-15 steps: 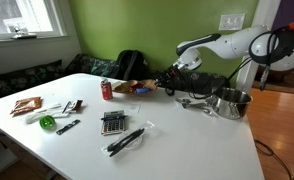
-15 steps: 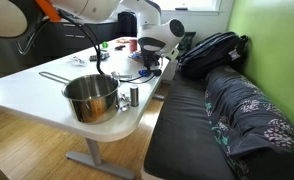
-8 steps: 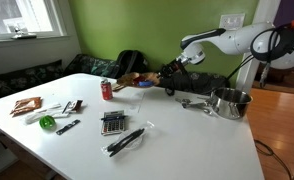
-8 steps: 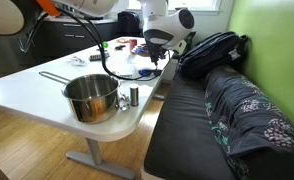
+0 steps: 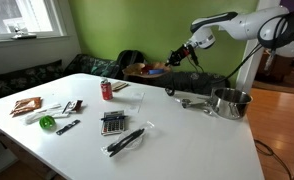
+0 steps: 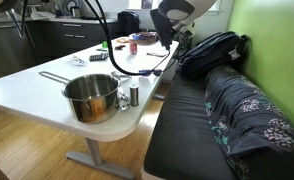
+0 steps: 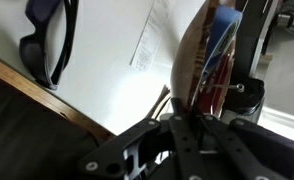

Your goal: Move the wooden plate to the left

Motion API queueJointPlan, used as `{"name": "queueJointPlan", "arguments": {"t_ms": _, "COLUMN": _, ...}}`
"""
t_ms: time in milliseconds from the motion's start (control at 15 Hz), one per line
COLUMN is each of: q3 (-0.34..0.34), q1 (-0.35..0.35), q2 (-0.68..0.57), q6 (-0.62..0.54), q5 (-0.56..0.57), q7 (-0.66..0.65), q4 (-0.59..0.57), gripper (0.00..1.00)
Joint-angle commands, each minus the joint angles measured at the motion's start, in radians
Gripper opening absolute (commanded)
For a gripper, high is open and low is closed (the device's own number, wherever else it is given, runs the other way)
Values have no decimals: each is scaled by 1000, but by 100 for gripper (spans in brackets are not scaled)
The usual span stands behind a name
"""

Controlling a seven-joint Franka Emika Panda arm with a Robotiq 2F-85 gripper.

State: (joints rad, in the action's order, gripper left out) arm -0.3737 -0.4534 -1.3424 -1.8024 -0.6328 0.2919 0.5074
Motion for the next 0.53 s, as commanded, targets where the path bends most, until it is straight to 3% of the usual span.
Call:
{"name": "queueJointPlan", "arguments": {"t_ms": 0, "q3": 21, "q1": -38, "q2": 98, "q6": 234, "q5": 47, "q7": 21, "q4": 51, "gripper": 2}}
{"name": "queueJointPlan", "arguments": {"t_ms": 200, "q3": 32, "q1": -14, "q2": 132, "q6": 402, "q5": 98, "q7": 52, "q4": 49, "gripper": 2}}
{"name": "queueJointPlan", "arguments": {"t_ms": 467, "q3": 41, "q1": 57, "q2": 149, "q6": 540, "q5": 180, "q7": 122, "q4": 49, "gripper": 2}}
